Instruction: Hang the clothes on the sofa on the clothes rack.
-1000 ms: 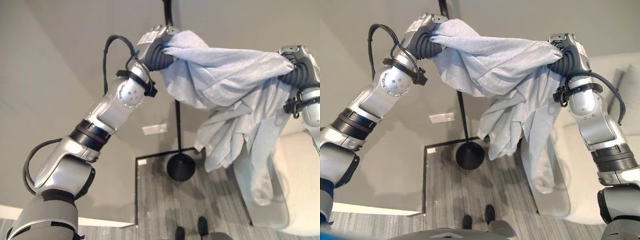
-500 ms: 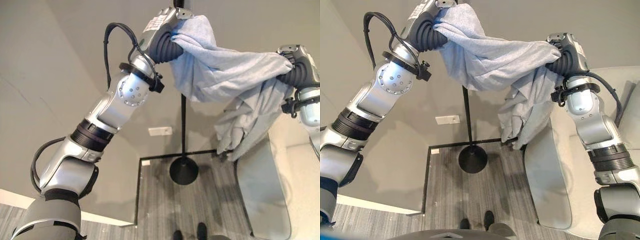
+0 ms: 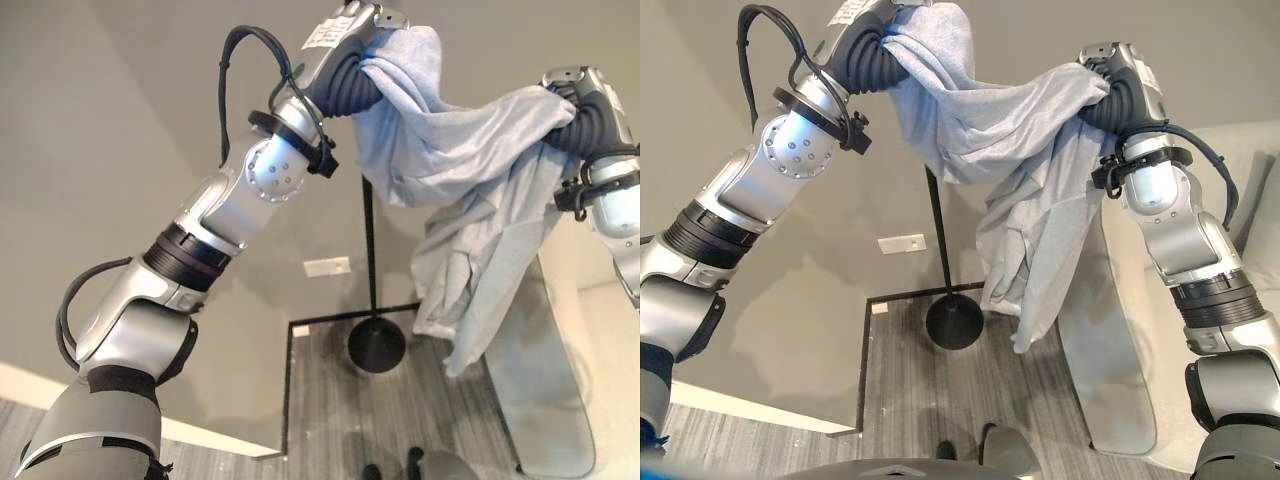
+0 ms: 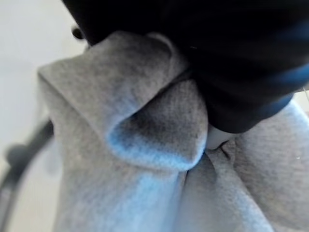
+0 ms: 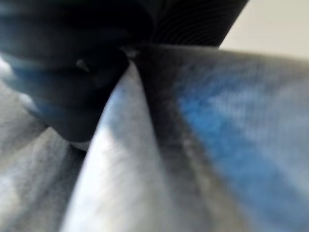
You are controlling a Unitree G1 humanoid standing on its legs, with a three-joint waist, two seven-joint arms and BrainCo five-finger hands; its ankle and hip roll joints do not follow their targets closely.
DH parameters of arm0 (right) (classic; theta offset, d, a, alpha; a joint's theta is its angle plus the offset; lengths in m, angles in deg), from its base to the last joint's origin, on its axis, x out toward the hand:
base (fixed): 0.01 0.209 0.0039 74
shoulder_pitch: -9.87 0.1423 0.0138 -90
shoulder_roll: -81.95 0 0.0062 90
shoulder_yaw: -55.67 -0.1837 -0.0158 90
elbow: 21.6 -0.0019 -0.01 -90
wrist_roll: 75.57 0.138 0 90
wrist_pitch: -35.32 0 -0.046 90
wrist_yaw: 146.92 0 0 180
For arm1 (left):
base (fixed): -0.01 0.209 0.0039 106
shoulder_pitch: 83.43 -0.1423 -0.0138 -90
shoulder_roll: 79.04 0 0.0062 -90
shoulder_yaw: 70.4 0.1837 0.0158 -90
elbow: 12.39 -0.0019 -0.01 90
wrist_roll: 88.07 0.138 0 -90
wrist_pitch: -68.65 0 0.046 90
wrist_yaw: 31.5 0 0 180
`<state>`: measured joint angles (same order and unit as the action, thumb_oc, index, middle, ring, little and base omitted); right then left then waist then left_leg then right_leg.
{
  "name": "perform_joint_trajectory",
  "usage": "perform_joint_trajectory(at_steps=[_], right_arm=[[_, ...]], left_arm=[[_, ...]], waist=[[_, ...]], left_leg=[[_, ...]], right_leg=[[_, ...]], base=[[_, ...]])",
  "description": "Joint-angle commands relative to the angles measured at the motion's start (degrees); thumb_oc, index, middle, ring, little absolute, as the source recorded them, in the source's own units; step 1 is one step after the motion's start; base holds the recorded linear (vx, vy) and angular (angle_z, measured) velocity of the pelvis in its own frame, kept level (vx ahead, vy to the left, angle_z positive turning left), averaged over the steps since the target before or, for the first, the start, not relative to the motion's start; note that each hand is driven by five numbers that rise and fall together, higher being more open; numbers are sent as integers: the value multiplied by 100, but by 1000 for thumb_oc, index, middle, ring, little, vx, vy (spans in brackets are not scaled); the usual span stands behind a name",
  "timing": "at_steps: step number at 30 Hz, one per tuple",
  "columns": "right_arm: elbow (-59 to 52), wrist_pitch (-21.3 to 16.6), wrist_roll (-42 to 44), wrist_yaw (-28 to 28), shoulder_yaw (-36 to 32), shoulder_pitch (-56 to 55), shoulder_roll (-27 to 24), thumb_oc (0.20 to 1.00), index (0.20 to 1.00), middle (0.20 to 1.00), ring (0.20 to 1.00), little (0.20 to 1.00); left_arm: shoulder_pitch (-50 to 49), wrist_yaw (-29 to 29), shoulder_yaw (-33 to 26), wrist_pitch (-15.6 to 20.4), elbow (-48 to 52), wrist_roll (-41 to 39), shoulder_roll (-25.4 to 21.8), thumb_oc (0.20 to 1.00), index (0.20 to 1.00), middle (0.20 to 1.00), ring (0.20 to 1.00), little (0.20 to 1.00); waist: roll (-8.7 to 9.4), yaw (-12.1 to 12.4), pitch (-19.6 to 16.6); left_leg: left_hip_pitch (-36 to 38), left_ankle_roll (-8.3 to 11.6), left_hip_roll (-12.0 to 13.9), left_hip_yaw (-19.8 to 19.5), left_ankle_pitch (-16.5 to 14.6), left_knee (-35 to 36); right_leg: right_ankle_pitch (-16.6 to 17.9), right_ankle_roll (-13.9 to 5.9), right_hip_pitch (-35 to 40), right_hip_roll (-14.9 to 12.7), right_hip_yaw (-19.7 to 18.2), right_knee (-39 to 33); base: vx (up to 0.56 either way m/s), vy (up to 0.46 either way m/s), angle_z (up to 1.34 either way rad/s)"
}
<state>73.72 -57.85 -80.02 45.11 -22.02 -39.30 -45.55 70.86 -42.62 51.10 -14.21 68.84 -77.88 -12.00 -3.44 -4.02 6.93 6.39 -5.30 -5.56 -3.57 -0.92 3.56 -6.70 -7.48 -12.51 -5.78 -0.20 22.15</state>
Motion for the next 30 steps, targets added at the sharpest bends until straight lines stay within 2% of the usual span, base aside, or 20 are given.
perform_joint_trajectory(at_steps=[1,2,3,4,6,7,8,9,10,11,19,20,30], right_arm=[[28,-230,57,373,-389,484,-24,200,200,200,200,200],[-14,-238,66,344,-441,454,-114,200,200,200,200,200],[-46,-214,82,316,-498,430,-97,200,200,200,200,200],[-226,-251,110,302,-587,386,-48,200,200,200,200,200],[-367,-282,128,260,-698,311,-87,200,200,200,200,200],[-465,-329,192,258,-823,203,-106,200,200,200,200,200],[-516,-334,195,260,-871,164,-111,200,200,200,200,200],[-586,-342,170,293,-1051,-26,-138,200,200,200,200,200],[-605,-333,144,322,-1117,-73,-201,200,200,200,200,200],[-628,-321,112,384,-1139,-54,-273,200,200,200,200,200],[-279,-258,41,362,-451,732,-282,200,200,200,200,200],[28,-188,80,292,1,1177,-328,200,200,200,200,200],[922,-104,629,-20,1310,2457,-391,200,200,200,200,200]], left_arm=[[177,-348,-320,74,-214,110,-257,200,200,200,200,200],[201,-343,-311,73,-241,108,-279,200,200,200,200,200],[216,-354,-317,68,-236,123,-270,200,200,200,200,200],[113,-383,-433,77,-121,120,-279,200,200,200,200,200],[36,-356,-492,88,-52,100,-278,200,200,200,200,200],[-47,-372,-559,101,-38,31,-252,200,200,200,200,200],[-76,-371,-587,93,-27,19,-237,200,200,200,200,200],[-153,-377,-652,112,-24,-11,-120,200,200,200,200,200],[-168,-391,-677,105,-17,-7,-69,200,200,200,200,200],[-122,-430,-703,94,-8,15,-38,200,200,200,200,200],[-126,-549,-756,60,-244,-52,-158,200,200,200,200,200],[-61,-629,-721,4,-552,-98,-253,200,200,200,200,200],[82,-844,-632,-62,-1478,-404,-790,200,200,200,200,200]], waist=[[391,-33,-202],[432,-36,-277],[517,-30,-319],[595,-41,-443],[605,-31,-582],[602,-18,-727],[600,1,-765],[600,-33,-817],[606,-58,-811],[601,-81,-802],[553,103,-933],[588,151,-923],[640,283,-916]], left_leg=[[201,602,392,-213,-339,144],[214,618,414,-268,-436,144],[205,646,398,-303,-411,144],[220,744,536,-389,-418,144],[216,818,655,-440,-435,144],[188,931,812,-458,-428,144],[176,975,869,-423,-413,144],[114,1081,1013,-249,-364,144],[60,1089,1064,-17,-312,144],[-14,1092,1118,397,-211,144],[150,1047,1072,550,-371,144],[151,1042,1038,539,-333,144],[129,1035,999,501,-386,144]], right_leg=[[1576,-479,-15,-204,-593,-1976],[1446,-503,130,-242,-644,-2225],[1553,-498,229,-353,-569,-2307],[1667,-545,419,-392,-435,-2430],[1642,-511,611,-374,-233,-2602],[1549,-475,790,-343,34,-2694],[1505,-467,849,-336,137,-2714],[1386,-434,967,-368,438,-2715],[1350,-431,1014,-416,558,-2715],[1292,-439,1072,-463,699,-2715],[1149,-352,1253,-383,591,-2715],[1206,-335,1238,-409,571,-2715],[1214,-358,1202,-430,589,-2715]], base=[[151,-109,26],[142,-144,53],[209,-263,138],[226,-326,144],[228,-294,112],[179,-247,87],[165,-262,88],[68,-129,70],[20,-92,64],[-15,-18,50],[36,4,11],[7,23,-14],[6,5,-1]])
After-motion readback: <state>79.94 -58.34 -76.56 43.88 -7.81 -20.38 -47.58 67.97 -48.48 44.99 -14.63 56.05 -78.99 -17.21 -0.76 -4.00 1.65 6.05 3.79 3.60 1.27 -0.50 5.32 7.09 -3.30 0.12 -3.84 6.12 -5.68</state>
